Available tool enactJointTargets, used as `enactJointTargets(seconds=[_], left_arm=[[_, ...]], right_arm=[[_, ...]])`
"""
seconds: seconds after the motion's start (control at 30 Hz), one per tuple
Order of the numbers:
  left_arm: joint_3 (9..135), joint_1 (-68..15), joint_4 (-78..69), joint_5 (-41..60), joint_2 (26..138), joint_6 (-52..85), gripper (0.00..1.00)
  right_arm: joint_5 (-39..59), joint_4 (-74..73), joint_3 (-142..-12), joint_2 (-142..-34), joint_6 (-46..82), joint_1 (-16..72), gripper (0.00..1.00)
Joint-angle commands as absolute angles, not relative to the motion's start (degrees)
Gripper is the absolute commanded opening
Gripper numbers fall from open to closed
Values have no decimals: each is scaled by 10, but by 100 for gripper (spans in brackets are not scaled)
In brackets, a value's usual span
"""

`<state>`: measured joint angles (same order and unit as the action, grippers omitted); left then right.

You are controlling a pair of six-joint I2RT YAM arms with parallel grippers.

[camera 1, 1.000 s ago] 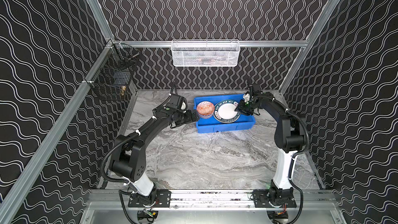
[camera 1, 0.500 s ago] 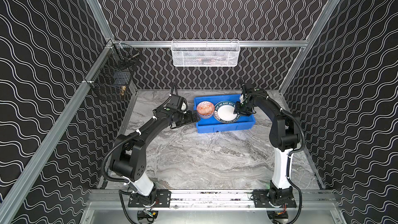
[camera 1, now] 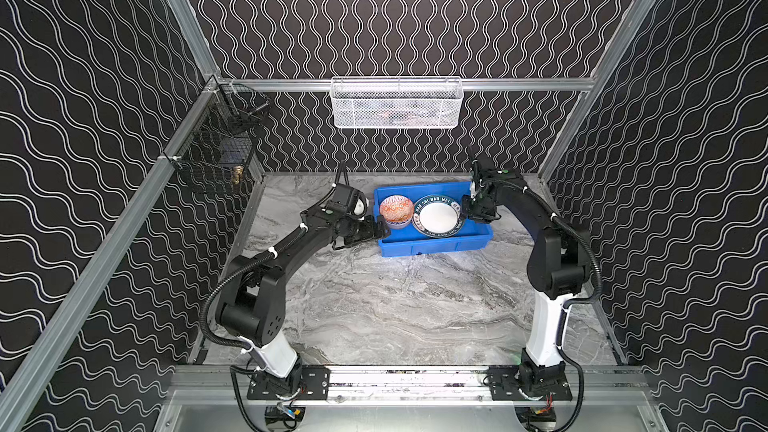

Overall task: Place the mixed dishes into the plastic bin
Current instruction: 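Withdraw the right gripper from the bin while the left gripper moves along the bin edge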

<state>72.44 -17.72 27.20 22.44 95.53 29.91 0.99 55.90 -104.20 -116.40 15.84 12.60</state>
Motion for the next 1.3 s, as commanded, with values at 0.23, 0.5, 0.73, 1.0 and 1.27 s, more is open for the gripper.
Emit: enactJointTargets(seconds=[0.23, 0.5, 0.73, 1.0, 1.27], left_arm=[[744, -178, 303, 141, 927, 263, 96], [715, -218, 278, 111, 933, 279, 94], [742, -244, 273, 48, 980, 271, 91], [782, -262, 281, 3, 1034, 260, 88], [774, -266, 260, 15, 1056, 265, 74]], right_arm=[[26, 554, -930, -997, 142, 127, 59], [-76, 511, -828, -935, 177, 111, 60], [-93, 487, -859, -999, 175, 88, 60], [-57, 461, -870, -1050, 164, 59, 60], [-21, 461, -900, -1084, 159, 56, 51]])
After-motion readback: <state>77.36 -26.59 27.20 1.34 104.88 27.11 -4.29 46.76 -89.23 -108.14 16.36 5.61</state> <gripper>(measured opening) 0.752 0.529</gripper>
